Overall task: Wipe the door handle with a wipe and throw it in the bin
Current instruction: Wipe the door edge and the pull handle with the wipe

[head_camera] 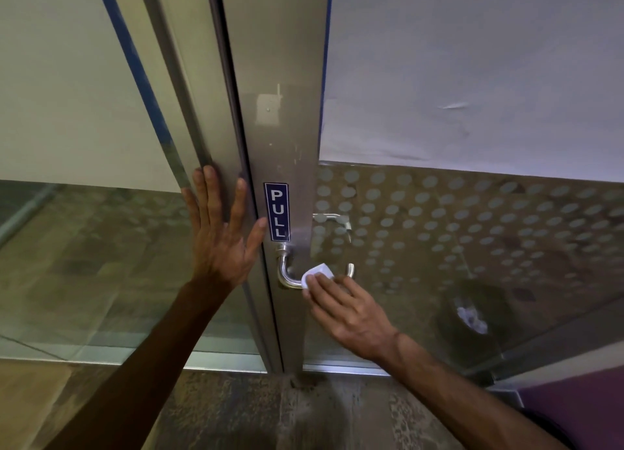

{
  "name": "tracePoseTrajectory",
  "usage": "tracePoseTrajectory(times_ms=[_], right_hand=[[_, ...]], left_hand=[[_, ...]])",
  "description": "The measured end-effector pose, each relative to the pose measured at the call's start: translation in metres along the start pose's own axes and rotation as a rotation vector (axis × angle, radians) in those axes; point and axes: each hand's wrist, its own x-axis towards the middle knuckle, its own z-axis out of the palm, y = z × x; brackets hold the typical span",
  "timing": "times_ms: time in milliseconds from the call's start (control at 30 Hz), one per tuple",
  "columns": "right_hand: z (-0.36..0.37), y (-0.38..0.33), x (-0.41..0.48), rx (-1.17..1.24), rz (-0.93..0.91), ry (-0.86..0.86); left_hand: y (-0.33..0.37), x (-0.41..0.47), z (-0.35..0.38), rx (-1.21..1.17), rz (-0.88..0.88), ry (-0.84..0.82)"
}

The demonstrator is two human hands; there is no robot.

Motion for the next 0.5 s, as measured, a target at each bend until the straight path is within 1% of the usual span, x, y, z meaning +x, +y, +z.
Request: tracePoseTrajectory(times_ms=[100, 200, 267, 400, 500], right_hand=[[-0.002, 0.012, -0.019, 0.019, -0.002, -0.027], [0.001, 0.011, -0.031, 0.105, 0.114, -0.016], [0.002, 0.007, -0.034, 0.183, 0.276, 0.035], [-0.001, -0.003, -0.024, 0.331, 0.664, 0.117], [-0.001, -0.012, -0.011, 0.475, 0.899, 0.239]], left_hand=[[0.000, 0.001, 0.001, -0.014, 0.002, 0.003], [-0.001, 0.000, 0.001, -0.015, -0.004, 0.002], [0.000, 0.001, 0.000, -0.026, -0.006, -0.007], [0.002, 0.003, -0.001, -0.067, -0.005, -0.006], [0.003, 0.003, -0.003, -0.085, -0.003, -0.005]])
